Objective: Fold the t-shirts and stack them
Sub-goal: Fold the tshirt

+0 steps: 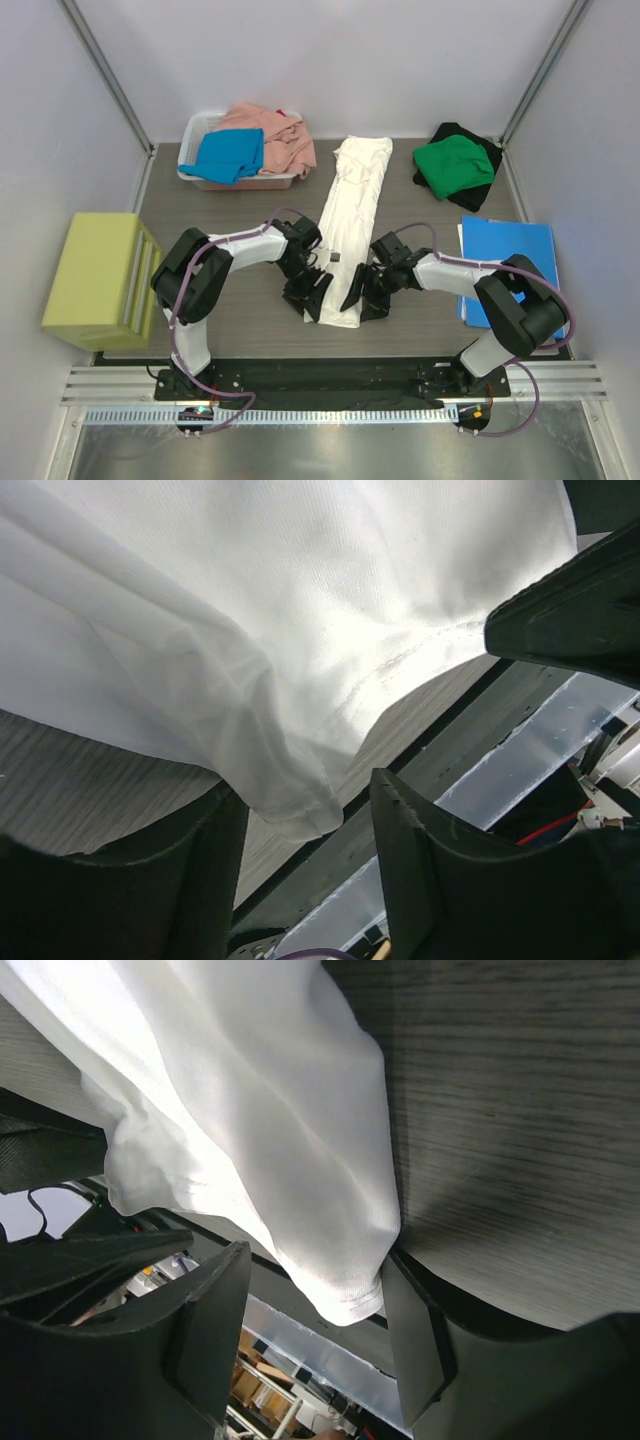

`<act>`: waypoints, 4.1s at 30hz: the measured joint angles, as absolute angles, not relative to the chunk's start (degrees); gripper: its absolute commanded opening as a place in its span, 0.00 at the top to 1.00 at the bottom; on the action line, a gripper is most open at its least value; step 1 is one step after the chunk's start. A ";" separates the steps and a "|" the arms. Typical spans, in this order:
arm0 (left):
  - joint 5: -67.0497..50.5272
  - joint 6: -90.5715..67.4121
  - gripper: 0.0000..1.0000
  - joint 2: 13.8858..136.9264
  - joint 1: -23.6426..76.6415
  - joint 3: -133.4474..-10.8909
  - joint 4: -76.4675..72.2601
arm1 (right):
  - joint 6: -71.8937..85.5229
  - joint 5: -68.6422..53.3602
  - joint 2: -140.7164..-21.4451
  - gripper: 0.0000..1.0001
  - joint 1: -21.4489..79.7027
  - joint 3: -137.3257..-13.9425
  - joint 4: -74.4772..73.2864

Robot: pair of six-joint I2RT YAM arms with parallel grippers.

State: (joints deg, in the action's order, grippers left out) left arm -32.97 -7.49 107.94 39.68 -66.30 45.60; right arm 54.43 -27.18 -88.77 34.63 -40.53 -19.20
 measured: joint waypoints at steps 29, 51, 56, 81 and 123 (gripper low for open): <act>-35.18 5.50 0.94 108.75 36.73 -76.18 58.65 | 52.38 -27.97 -87.42 0.98 34.26 -40.99 -21.74; -45.08 26.57 0.87 102.48 42.15 -78.59 75.90 | 49.65 -29.32 -73.58 0.97 35.20 -40.60 -38.33; -45.08 25.67 0.72 104.05 42.26 -78.30 76.09 | 49.60 -29.30 -73.30 0.92 35.20 -40.36 -38.61; -29.82 -2.48 0.13 91.94 49.39 -64.12 47.79 | 49.39 -29.08 -75.42 0.88 35.20 -37.74 -37.32; -25.23 15.09 0.00 77.56 47.31 -48.75 36.69 | 43.31 -18.50 -82.30 0.86 35.31 -44.80 -37.19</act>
